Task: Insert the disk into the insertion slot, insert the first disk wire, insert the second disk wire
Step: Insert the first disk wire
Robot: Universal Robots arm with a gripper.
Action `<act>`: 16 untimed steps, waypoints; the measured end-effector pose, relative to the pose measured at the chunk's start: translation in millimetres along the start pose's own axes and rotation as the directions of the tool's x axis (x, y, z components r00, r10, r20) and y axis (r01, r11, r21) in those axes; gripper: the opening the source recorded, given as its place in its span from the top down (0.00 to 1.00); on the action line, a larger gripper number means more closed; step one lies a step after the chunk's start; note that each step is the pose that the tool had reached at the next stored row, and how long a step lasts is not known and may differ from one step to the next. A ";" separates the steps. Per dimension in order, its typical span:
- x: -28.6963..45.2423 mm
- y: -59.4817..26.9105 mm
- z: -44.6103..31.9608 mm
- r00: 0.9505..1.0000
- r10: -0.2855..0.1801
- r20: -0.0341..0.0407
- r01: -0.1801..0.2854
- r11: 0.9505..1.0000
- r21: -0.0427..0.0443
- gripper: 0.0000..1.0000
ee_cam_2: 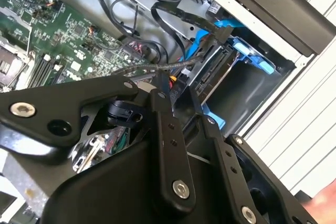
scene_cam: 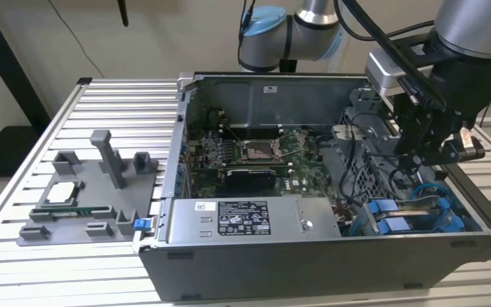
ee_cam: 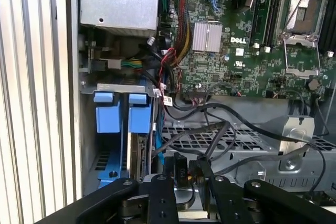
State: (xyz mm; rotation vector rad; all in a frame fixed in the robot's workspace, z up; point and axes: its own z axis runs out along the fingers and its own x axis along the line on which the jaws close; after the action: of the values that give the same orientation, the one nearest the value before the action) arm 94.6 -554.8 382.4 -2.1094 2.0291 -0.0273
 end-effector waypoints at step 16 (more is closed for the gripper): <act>2.2 -3.3 0.9 1.000 0.003 0.000 -0.003 1.000 -0.022 1.00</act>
State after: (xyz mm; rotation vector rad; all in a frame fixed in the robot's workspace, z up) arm 98.1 -556.8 381.7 -2.1189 2.0418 -0.0049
